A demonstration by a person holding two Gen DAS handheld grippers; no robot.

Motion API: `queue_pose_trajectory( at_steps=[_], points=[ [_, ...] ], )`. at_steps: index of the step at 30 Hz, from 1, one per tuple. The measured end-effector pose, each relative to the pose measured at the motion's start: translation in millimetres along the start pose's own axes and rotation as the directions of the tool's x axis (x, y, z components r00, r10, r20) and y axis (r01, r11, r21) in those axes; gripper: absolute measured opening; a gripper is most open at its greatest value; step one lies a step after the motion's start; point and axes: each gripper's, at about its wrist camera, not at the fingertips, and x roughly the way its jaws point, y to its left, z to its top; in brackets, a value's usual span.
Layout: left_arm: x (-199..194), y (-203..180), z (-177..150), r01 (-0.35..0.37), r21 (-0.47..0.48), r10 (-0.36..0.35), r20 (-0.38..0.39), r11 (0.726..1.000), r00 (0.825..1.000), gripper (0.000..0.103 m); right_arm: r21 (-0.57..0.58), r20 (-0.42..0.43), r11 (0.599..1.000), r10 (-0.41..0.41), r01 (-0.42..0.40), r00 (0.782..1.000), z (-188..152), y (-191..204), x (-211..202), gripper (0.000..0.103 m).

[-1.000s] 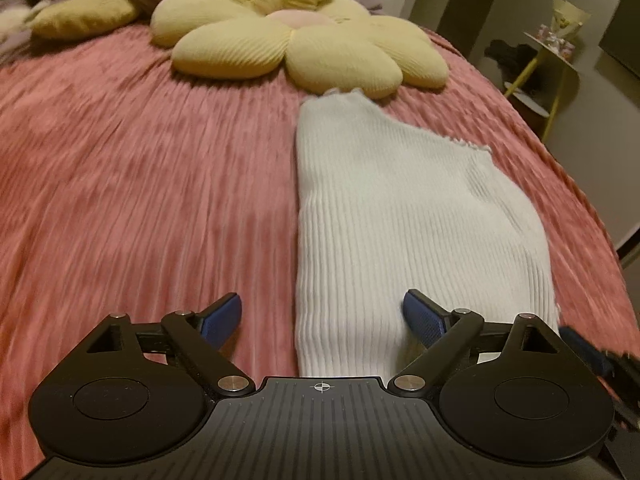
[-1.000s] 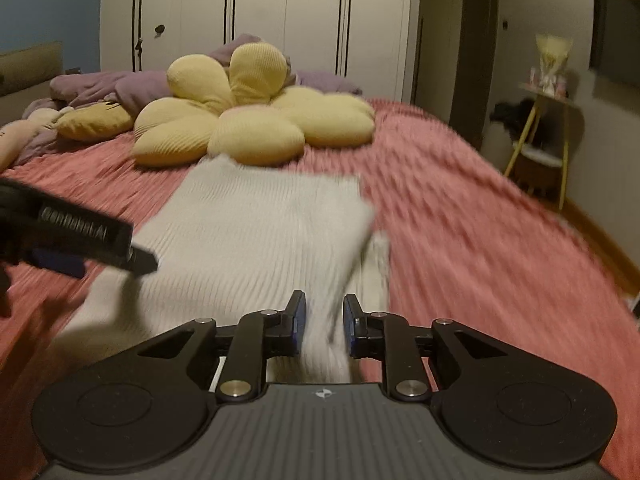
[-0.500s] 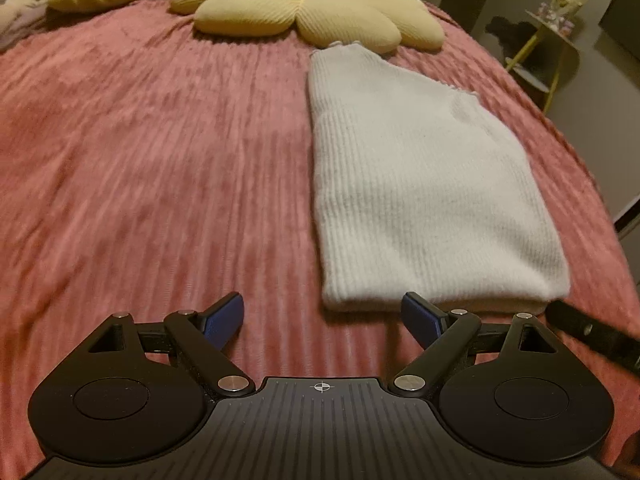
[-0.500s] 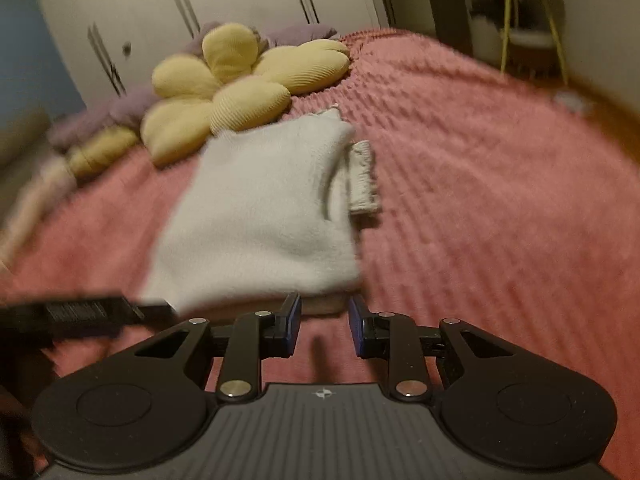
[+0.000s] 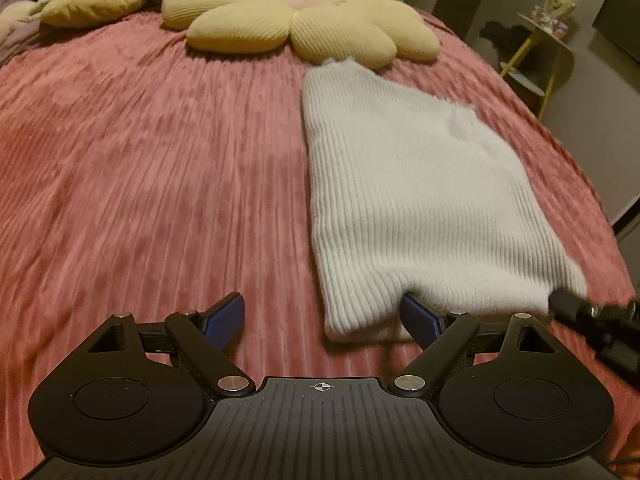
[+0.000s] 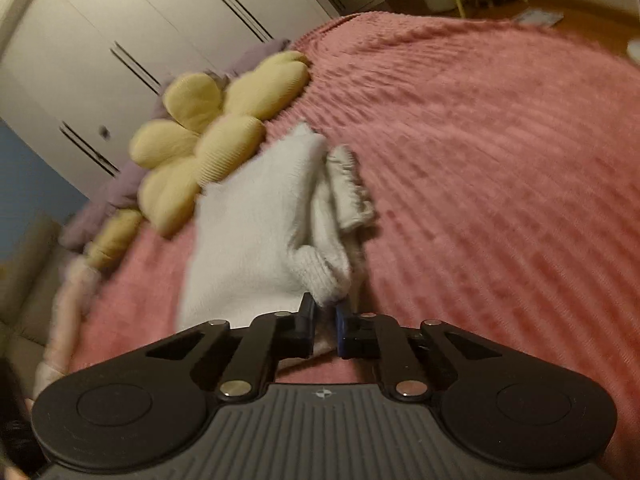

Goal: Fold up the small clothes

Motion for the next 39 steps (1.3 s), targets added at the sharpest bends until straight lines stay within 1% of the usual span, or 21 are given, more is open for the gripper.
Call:
queue_pose_trajectory(
  at_steps=[1, 2, 3, 4, 7, 8, 9, 10, 12, 15, 18, 20, 23, 25, 28, 30, 31, 33, 36, 38, 39],
  points=[
    [1.5, 1.6, 3.5, 0.011, -0.008, -0.011, 0.001, 1.0, 1.0, 0.09, 0.039, -0.01, 0.999, 0.034, -0.033, 0.999, 0.6, -5.1, 0.3, 0.008],
    [3.7, 3.9, 7.4, 0.029, -0.018, -0.029, -0.003, 0.999, 1.0, 0.09, 0.037, -0.015, 0.999, 0.026, -0.025, 1.0, 0.8, -7.8, 1.9, 0.008],
    [6.3, 5.6, 10.6, 0.047, -0.025, -0.047, -0.011, 0.999, 0.999, 0.09, -0.035, -0.019, 0.999, -0.033, 0.032, 0.999, 0.4, -6.4, 5.6, 0.009],
    [8.4, 6.8, 13.1, 0.061, -0.029, -0.061, -0.016, 0.998, 0.998, 0.09, -0.103, -0.022, 0.992, -0.08, 0.077, 0.997, 0.0, -3.4, 8.6, 0.015],
    [14.7, 12.8, 21.0, 0.102, -0.032, -0.102, -0.019, 0.994, 0.995, 0.09, -0.171, -0.005, 0.982, -0.086, 0.084, 0.996, 6.3, 0.6, 3.7, 0.025],
    [16.0, 16.8, 24.7, 0.131, -0.045, -0.132, -0.021, 0.99, 0.991, 0.09, -0.177, 0.016, 0.981, -0.079, 0.081, 0.997, 10.3, 0.5, 0.3, 0.032],
    [16.2, 21.0, 27.1, 0.166, -0.064, -0.167, -0.016, 0.984, 0.986, 0.091, -0.183, 0.045, 0.981, -0.063, 0.07, 0.997, 16.6, 0.2, -3.7, 0.045],
    [16.3, 26.1, 31.0, 0.204, -0.088, -0.206, -0.007, 0.975, 0.979, 0.091, -0.178, 0.066, 0.982, -0.043, 0.055, 0.997, 22.9, -1.4, -6.4, 0.062],
    [14.9, 34.6, 39.1, 0.263, -0.127, -0.263, 0.018, 0.956, 0.965, 0.093, -0.166, 0.072, 0.986, -0.006, 0.018, 0.997, 35.4, -4.1, -4.6, 0.075],
    [18.0, 41.4, 51.5, 0.289, -0.166, -0.285, 0.048, 0.943, 0.957, 0.095, -0.17, 0.025, 0.985, 0.044, -0.039, 0.999, 57.6, -4.8, 14.9, 0.075],
    [41.4, 39.3, 62.1, 0.309, -0.175, -0.315, -0.006, 0.935, 0.949, 0.095, -0.164, -0.032, 0.984, 0.061, -0.066, 0.998, 72.2, -5.2, 42.2, 0.075],
    [58.6, 37.8, 64.9, 0.284, -0.192, -0.298, -0.043, 0.939, 0.954, 0.095, -0.128, -0.073, 0.989, 0.064, -0.073, 0.995, 80.3, -11.3, 63.5, 0.075],
    [78.3, 38.2, 66.6, 0.368, -0.233, -0.388, -0.043, 0.9, 0.921, 0.09, -0.063, -0.089, 0.994, 0.089, -0.094, 0.992, 84.0, -18.9, 79.1, 0.071],
    [90.1, 37.4, 66.6, 0.388, -0.258, -0.412, -0.047, 0.885, 0.91, 0.084, -0.058, -0.088, 0.99, 0.123, -0.128, 0.989, 84.3, -18.4, 83.4, 0.058],
    [102.4, 36.5, 68.9, 0.392, -0.292, -0.419, -0.036, 0.872, 0.907, 0.079, -0.031, -0.111, 0.986, 0.161, -0.165, 0.981, 85.0, -20.2, 93.3, 0.057],
    [105.4, 38.1, 71.0, 0.396, -0.322, -0.424, -0.02, 0.86, 0.905, 0.063, -0.024, -0.117, 0.985, 0.169, -0.173, 0.979, 85.6, -20.7, 100.2, 0.056],
    [104.9, 39.5, 71.2, 0.399, -0.337, -0.428, -0.013, 0.853, 0.904, 0.059, -0.023, -0.118, 0.984, 0.17, -0.174, 0.978, 86.3, -20.4, 102.8, 0.055],
    [100.9, 40.7, 72.9, 0.405, -0.337, -0.428, 0.005, 0.85, 0.904, 0.048, -0.033, -0.119, 0.986, 0.159, -0.164, 0.98, 86.2, -17.7, 106.1, 0.045],
    [82.9, 41.6, 76.9, 0.4, -0.316, -0.414, 0.026, 0.86, 0.91, 0.044, -0.045, -0.123, 0.987, 0.146, -0.152, 0.982, 85.3, -9.1, 105.3, 0.039],
    [63.3, 45.7, 77.1, 0.406, -0.286, -0.406, 0.062, 0.868, 0.912, 0.044, -0.04, -0.123, 0.984, 0.165, -0.171, 0.979, 84.3, -2.6, 101.4, 0.038],
    [51.2, 51.1, 75.1, 0.392, -0.282, -0.389, 0.071, 0.876, 0.919, 0.044, -0.024, -0.127, 0.98, 0.192, -0.196, 0.973, 82.7, 0.5, 99.5, 0.037]
  ],
)
